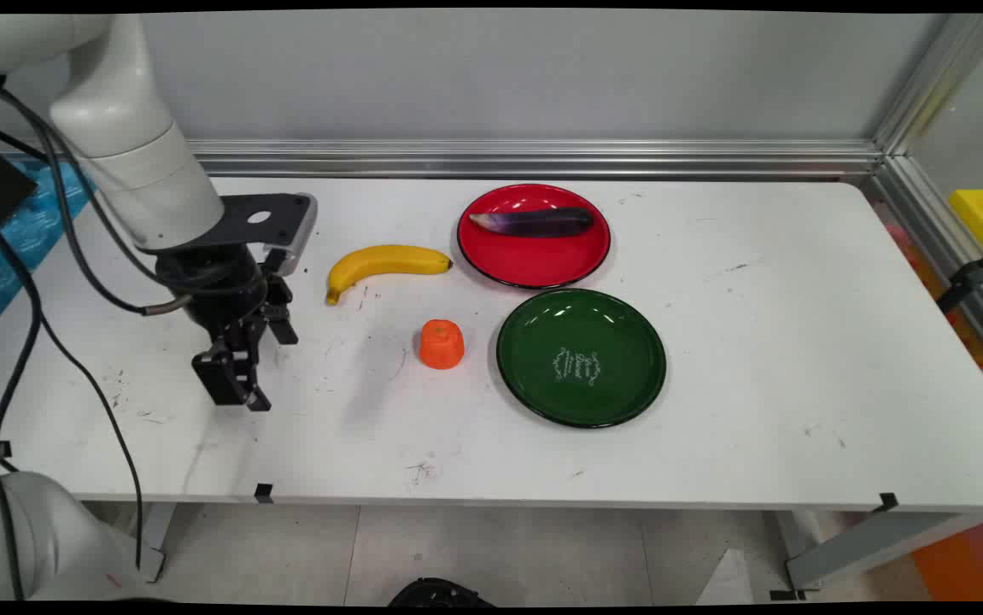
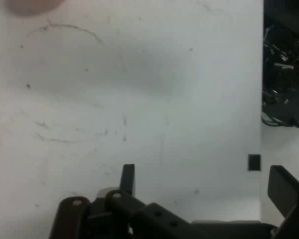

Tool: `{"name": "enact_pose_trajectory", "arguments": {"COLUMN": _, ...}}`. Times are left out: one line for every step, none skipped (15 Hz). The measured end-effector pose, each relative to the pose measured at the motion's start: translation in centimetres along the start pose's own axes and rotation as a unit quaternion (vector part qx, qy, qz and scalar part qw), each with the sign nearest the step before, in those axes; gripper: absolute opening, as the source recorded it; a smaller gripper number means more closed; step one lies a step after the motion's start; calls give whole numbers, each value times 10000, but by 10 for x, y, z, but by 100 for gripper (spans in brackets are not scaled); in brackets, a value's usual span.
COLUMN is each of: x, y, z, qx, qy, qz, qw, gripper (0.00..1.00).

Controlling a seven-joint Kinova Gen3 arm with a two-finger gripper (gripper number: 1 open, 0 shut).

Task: Pick up the eggplant from the red plate

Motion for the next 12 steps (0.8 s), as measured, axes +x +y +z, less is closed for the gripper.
{"name": "enact_pose_trajectory", "arguments": {"x": 2, "y": -2, "z": 0, "qx": 27, "qy": 13, "qz": 0, "qw": 10000, "gripper": 100}}
{"name": "enact_pose_trajectory", "arguments": {"x": 6, "y": -7, "z": 0, "qx": 65, "qy": 37, "qz": 2, "qw": 10000, "gripper": 100}}
{"name": "enact_pose_trajectory", "arguments": {"x": 12, "y": -14, "z": 0, "qx": 148, "qy": 93, "qz": 23, "qw": 9998, "gripper": 100}}
{"name": "enact_pose_trajectory", "arguments": {"x": 22, "y": -24, "z": 0, "qx": 253, "qy": 170, "qz": 49, "qw": 9995, "gripper": 100}}
{"name": "enact_pose_trajectory", "arguments": {"x": 30, "y": -33, "z": 1, "qx": 332, "qy": 231, "qz": 66, "qw": 9992, "gripper": 100}}
{"name": "enact_pose_trajectory", "arguments": {"x": 40, "y": -43, "z": 1, "qx": 423, "qy": 297, "qz": 92, "qw": 9986, "gripper": 100}}
{"name": "enact_pose_trajectory", "arguments": {"x": 48, "y": -51, "z": 1, "qx": 499, "qy": 354, "qz": 103, "qw": 9981, "gripper": 100}}
{"name": "enact_pose_trajectory", "arguments": {"x": 56, "y": -60, "z": 1, "qx": 572, "qy": 411, "qz": 105, "qw": 9975, "gripper": 100}}
{"name": "enact_pose_trajectory", "arguments": {"x": 63, "y": -67, "z": 0, "qx": 631, "qy": 459, "qz": 106, "qw": 9969, "gripper": 100}}
{"name": "enact_pose_trajectory", "arguments": {"x": 74, "y": -78, "z": 0, "qx": 720, "qy": 532, "qz": 106, "qw": 9959, "gripper": 100}}
{"name": "enact_pose_trajectory", "arguments": {"x": 81, "y": -85, "z": -1, "qx": 778, "qy": 583, "qz": 105, "qw": 9952, "gripper": 100}}
{"name": "enact_pose_trajectory", "arguments": {"x": 92, "y": -96, "z": -2, "qx": 871, "qy": 657, "qz": 112, "qw": 9940, "gripper": 100}}
